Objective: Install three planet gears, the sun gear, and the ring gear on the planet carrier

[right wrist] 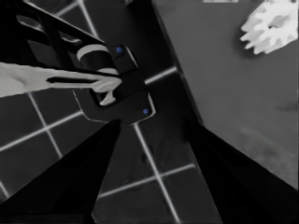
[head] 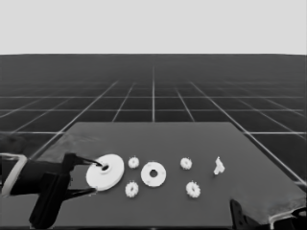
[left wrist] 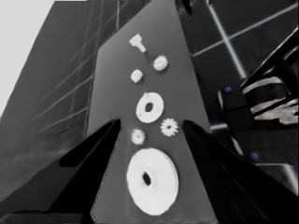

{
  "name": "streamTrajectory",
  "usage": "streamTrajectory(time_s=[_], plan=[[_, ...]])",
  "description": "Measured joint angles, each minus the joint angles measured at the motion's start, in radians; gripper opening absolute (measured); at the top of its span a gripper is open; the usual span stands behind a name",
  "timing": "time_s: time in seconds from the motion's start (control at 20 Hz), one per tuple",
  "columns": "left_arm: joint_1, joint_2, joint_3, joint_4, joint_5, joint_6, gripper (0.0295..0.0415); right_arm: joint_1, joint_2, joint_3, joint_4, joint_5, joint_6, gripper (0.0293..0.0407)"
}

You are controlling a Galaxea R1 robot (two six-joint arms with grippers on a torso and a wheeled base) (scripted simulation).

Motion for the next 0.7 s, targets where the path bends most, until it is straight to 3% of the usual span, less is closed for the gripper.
streamTrajectory(time_s=[0.05,0.1,0.15,0.2,0.25,0.3,0.35,0.4,0.5,0.65,0.7], plan=[[-0.026,0.001,-0.028,0.030,-0.020,0.001,0.0297,0.020,-0.006,-0.023,-0.031,-0.010,0.001,0.0308],[-0.042,0.001,-0.046,0.047,-0.031,0.002,0.0314,0.032,-0.009,-0.037,-0.049,-0.015,0.002,0.0337],[-0.051,0.002,-0.056,0.058,-0.038,0.002,0.0346,0.039,-0.011,-0.045,-0.060,-0.019,0.003,0.0368],[0.010,0.313,-0.159,0.537,0.421,-0.484,0.0376,0.043,-0.012,-0.050,-0.066,-0.021,0.003,0.0380],[0.017,0.692,-0.356,0.443,0.901,-0.984,0.0396,0.045,-0.013,-0.052,-0.070,-0.022,0.003,0.0383],[0.017,0.864,-0.639,0.155,0.933,-1.326,0.0404,0.047,-0.013,-0.054,-0.072,-0.023,0.003,0.0384],[0.028,0.937,-0.872,-0.022,0.895,-1.444,0.0397,0.047,-0.013,-0.055,-0.073,-0.023,0.003,0.0384],[0.039,0.981,-1.038,-0.125,0.870,-1.478,0.0391,0.048,-0.014,-0.055,-0.074,-0.023,0.003,0.0384],[0.053,1.036,-1.229,-0.224,0.857,-1.481,0.0386,0.048,-0.014,-0.055,-0.075,-0.023,0.003,0.0385],[0.060,1.067,-1.332,-0.265,0.859,-1.467,0.0385,0.048,-0.014,-0.056,-0.075,-0.023,0.003,0.0385],[0.183,1.068,-1.337,-0.126,0.793,-1.468,0.0385,0.048,-0.014,-0.056,-0.075,-0.023,0.003,0.0385]])
